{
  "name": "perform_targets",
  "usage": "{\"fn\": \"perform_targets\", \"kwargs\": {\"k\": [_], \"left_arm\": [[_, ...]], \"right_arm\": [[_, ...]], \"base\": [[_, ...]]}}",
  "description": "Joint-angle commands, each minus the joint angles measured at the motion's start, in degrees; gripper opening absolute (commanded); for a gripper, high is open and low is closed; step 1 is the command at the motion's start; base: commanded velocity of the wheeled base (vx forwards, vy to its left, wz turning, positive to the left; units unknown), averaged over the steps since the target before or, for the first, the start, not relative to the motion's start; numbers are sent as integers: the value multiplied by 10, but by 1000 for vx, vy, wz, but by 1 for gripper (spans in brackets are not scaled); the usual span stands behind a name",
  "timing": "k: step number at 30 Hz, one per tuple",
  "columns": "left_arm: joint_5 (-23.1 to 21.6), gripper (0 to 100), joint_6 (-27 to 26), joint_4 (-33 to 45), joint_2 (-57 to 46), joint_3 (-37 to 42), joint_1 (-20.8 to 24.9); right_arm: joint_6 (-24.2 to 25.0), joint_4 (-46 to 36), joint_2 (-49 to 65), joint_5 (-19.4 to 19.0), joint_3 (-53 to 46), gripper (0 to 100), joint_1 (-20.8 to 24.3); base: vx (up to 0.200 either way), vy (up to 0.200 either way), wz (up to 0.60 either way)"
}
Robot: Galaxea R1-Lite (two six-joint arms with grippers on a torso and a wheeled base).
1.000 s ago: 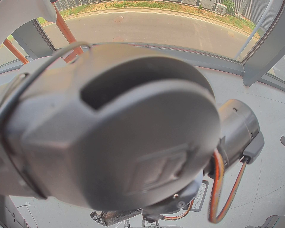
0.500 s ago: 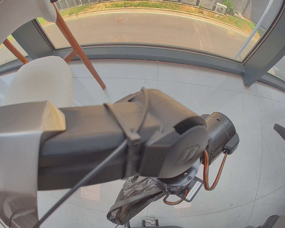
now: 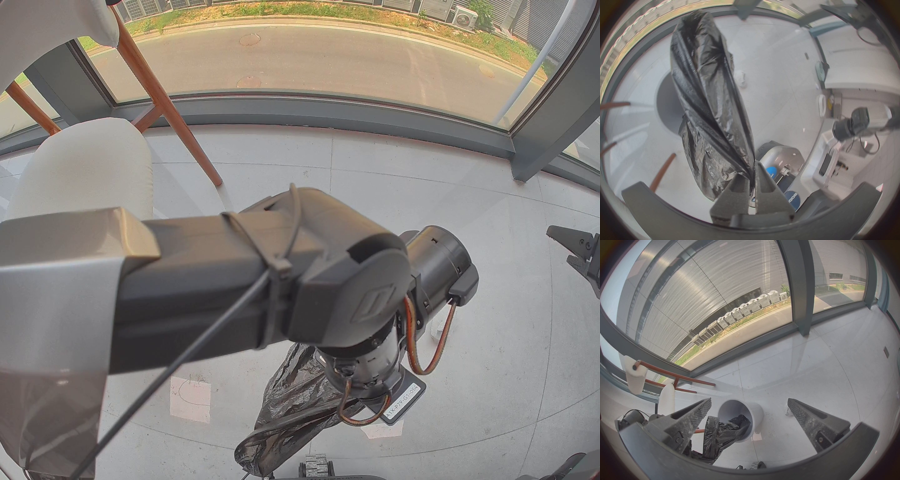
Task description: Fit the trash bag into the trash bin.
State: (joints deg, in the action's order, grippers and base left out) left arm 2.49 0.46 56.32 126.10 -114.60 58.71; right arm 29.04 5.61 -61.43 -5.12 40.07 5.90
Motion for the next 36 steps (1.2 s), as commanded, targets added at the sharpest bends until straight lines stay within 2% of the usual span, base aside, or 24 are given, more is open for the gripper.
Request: {"fn": "perform_targets", "kwargs": {"k": [1,3,5,8,9,10,16,21,25,36], "left_arm": [[-24,0,-191,1,0,0,-31],[-33,0,-258,3,2,0,-35],[-45,0,-288,1,6,0,-35],[-61,0,-295,-14,33,0,-34],[-61,0,-295,-14,33,0,-34],[-67,0,-303,-30,55,0,-34],[-70,0,-354,-22,139,0,-35],[-69,0,-362,37,155,0,-35],[-64,0,-375,23,151,0,-40],[-61,0,-411,-37,117,0,-105]], "right_arm": [[30,-7,-81,-7,18,100,6],[42,-15,-90,-7,20,100,29],[66,-20,-95,-7,24,100,53],[108,-22,-96,-6,26,100,106],[108,-22,-96,-6,26,100,106],[124,-23,-96,-4,23,100,135],[130,-24,-101,-1,6,100,194],[122,-22,-115,5,-25,100,198],[123,-21,-115,5,-28,100,194],[124,-21,-109,4,-23,100,188]], "base": [[0,0,0],[0,0,0],[0,0,0],[0,0,0],[0,0,0],[0,0,0],[0,0,0],[0,0,0],[0,0,0],[0,0,0]]}}
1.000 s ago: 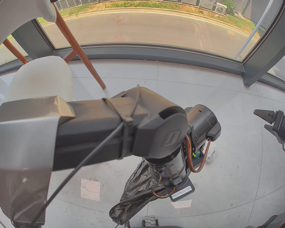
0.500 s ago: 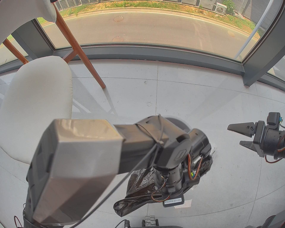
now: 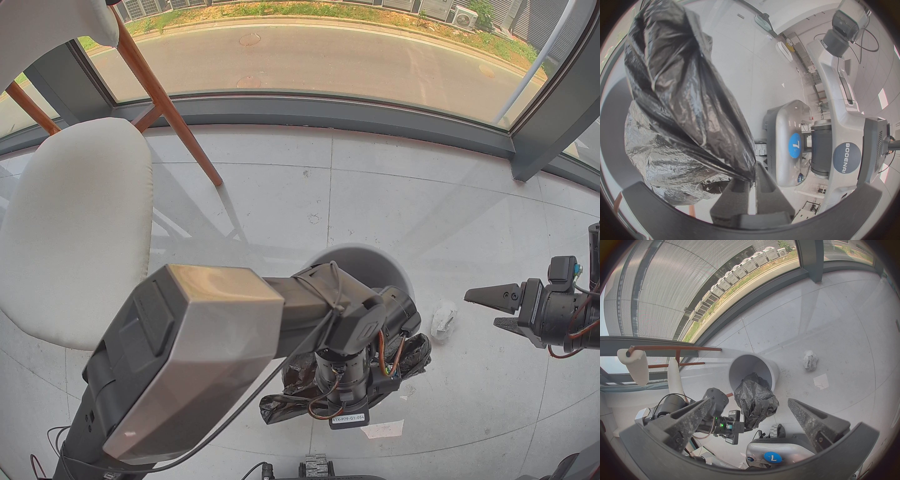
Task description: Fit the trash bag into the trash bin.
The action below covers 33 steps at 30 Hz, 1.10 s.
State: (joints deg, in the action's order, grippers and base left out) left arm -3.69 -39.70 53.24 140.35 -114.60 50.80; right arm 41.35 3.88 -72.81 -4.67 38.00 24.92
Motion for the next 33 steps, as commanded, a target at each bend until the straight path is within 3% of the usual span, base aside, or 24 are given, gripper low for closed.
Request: {"fn": "perform_targets", "kwargs": {"k": [1,12,19,33], "left_arm": [[1,0,-14,-4,-31,0,-29],[34,0,-13,49,-88,0,-41],[36,0,-13,45,-98,0,-39],[60,0,-18,41,-108,0,-14]], "right_arm": [[1,-4,7,-1,-3,100,-2],[-1,-4,38,0,-23,100,-1],[-19,-39,58,6,-25,100,77],[-14,-71,-113,57,136,100,90]], "base": [[0,0,0],[0,0,0],[0,0,0],[0,0,0]]}}
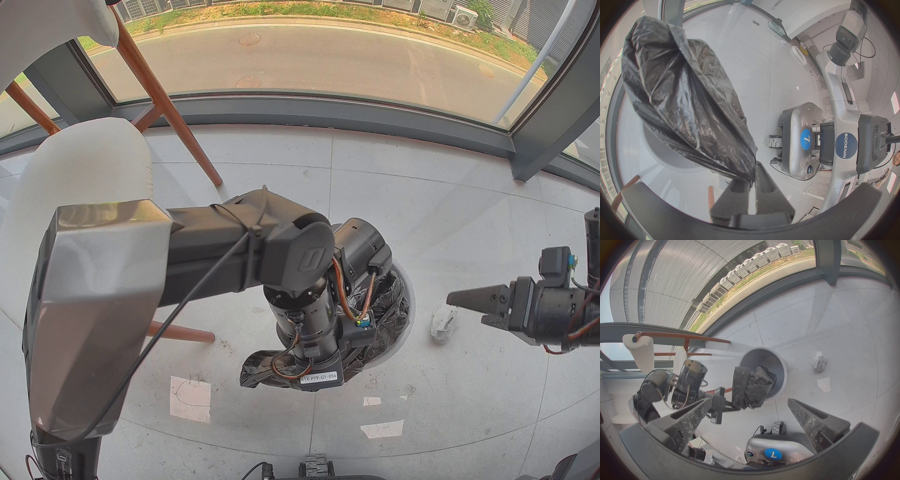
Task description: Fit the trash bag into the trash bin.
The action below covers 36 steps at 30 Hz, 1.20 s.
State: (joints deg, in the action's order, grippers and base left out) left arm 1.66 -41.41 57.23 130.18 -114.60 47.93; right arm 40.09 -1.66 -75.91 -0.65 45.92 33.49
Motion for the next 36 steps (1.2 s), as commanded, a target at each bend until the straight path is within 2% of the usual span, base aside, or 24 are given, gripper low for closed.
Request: {"fn": "perform_targets", "kwargs": {"k": [1,8,19,28,33,34,36], "left_arm": [[6,0,-1,0,-6,0,15],[10,0,-3,0,-6,0,17],[16,0,-10,-2,-6,0,16],[18,0,-10,-3,-5,0,16],[27,0,-10,-5,-6,0,16],[38,0,-10,-5,-6,0,16],[41,0,-10,-5,-6,0,16]], "right_arm": [[-2,-24,-93,20,68,100,4],[-20,-46,-165,24,131,100,-3],[-78,-46,-182,25,135,100,-12],[-82,-46,-201,26,144,100,-12],[-114,-48,-202,58,136,100,-11],[-130,-48,-202,76,131,100,-12],[-136,-48,-202,79,130,100,-12]], "base": [[0,0,0],[0,0,0],[0,0,0],[0,0,0],[0,0,0],[0,0,0],[0,0,0]]}}
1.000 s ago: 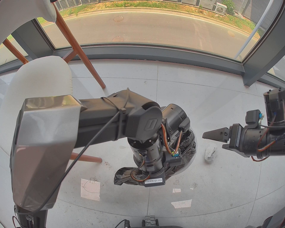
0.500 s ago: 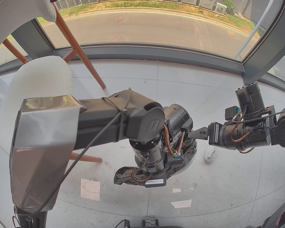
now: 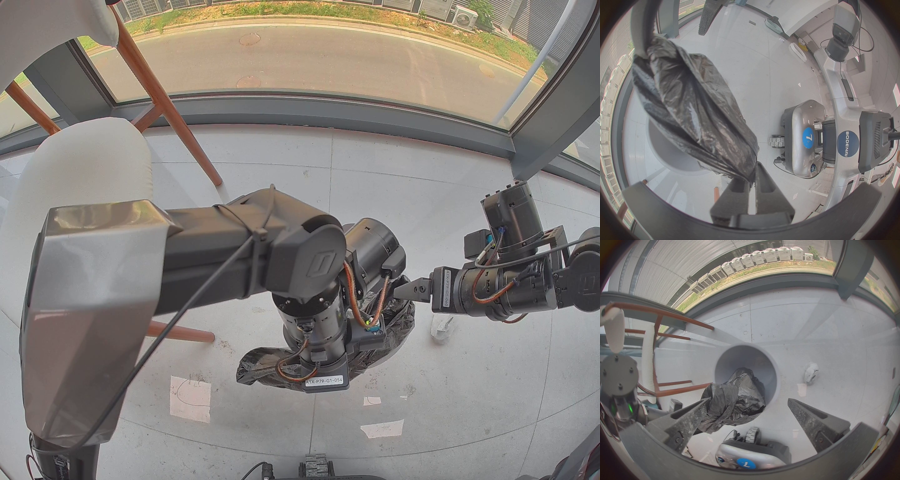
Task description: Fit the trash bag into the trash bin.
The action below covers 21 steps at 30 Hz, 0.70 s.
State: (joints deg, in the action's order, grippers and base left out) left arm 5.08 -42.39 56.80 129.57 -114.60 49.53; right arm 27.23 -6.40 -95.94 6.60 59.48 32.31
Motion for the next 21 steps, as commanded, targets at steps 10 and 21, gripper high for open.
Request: {"fn": "perform_targets", "kwargs": {"k": [10,21], "left_arm": [[10,0,1,-17,1,0,0],[21,0,4,-27,2,0,0]], "right_arm": [[-24,0,-16,10,-7,0,8],[-29,1,-42,10,-3,0,18]], "base": [[0,0,0],[0,0,0]]}}
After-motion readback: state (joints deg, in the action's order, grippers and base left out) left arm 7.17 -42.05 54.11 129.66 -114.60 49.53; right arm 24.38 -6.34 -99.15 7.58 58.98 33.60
